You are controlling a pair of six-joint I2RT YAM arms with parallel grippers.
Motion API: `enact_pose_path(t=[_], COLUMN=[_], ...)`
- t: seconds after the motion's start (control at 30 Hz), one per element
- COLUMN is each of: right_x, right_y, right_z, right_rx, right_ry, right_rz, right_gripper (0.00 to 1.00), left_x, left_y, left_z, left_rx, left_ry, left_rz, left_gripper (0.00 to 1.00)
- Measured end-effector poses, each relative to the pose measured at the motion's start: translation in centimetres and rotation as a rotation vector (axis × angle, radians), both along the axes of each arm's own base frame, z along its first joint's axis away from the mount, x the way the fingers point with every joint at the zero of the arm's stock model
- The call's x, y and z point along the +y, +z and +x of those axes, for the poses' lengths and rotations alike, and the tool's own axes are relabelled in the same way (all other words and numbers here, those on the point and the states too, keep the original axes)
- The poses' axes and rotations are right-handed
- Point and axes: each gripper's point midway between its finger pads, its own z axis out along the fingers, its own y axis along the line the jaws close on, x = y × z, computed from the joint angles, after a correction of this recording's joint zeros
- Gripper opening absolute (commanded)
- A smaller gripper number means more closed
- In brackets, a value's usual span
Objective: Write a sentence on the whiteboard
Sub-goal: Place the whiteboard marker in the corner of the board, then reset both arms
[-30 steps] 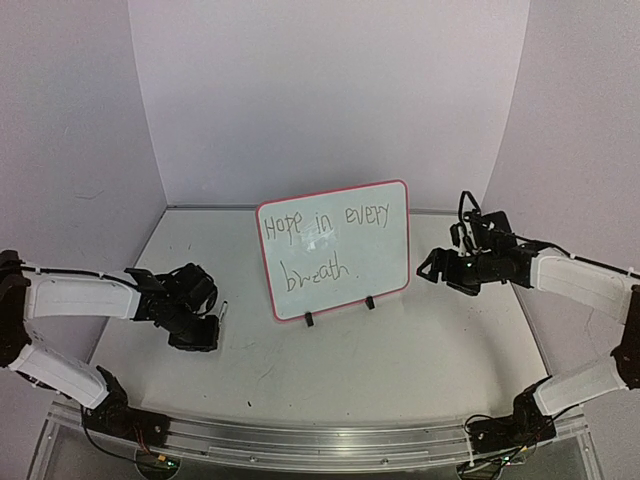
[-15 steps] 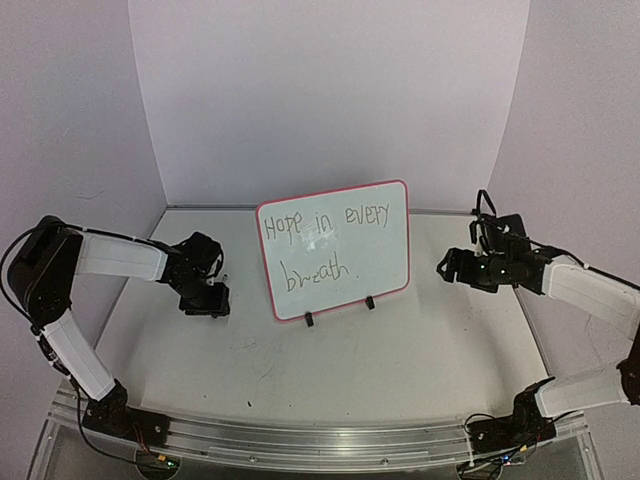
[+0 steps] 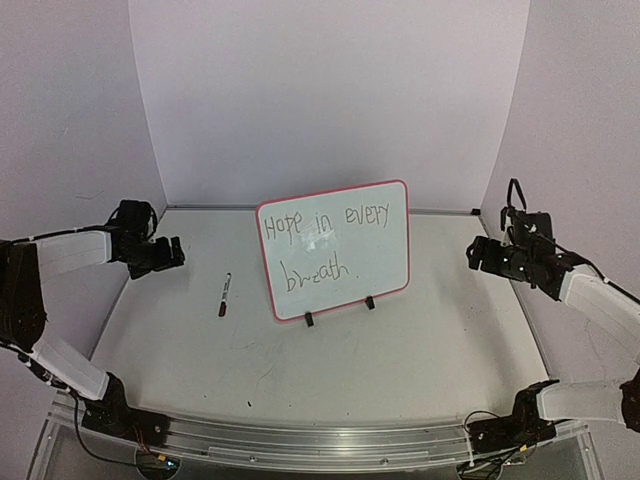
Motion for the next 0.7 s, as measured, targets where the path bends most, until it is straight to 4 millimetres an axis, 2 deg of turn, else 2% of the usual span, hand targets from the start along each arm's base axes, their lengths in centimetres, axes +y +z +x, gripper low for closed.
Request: enact_pose_path(t=[0.1, 0.2, 0.27, 0.43, 0.53, 0.7], right_x=[-1.6, -2.4, -3.0, -4.6, -5.7, -6.8], right_y=[0.3, -0.1, -0.6, -2.8, -4.0, -3.3], right_z=[-0.4, -1.3, -2.1, -3.7, -4.6, -5.0], right_rx=[-0.05, -0.108, -0.155, -0.234, -0.257, -0.333], right_ry=[-0.051, -0.077, -0.094, -0.157, -0.199, -0.253], right_rz=[-0.009, -0.02, -0.031, -0.076, -0.112, -0.149], right_gripper=[0.92, 0.92, 0.92, 0.92, 0.92, 0.92], left_x=[3.5, 4.7, 4.9, 5.9, 6.4, 7.0], left_y=[2.9, 4.5, 4.4, 1.8, 1.0, 1.9], left_z=[0.5, -0.3, -1.5, -4.0, -4.5, -4.2], left_rx=[-0.125, -0.242, -0.304, -0.356, -0.36, -0.425], left_ry=[0.093, 0.127, 0.134, 0.147, 0.152, 0.17], left_rz=[0.012, 0.036, 0.054, 0.112, 0.149, 0.18], left_gripper=[0.99, 0.99, 0.99, 0.99, 0.99, 0.99])
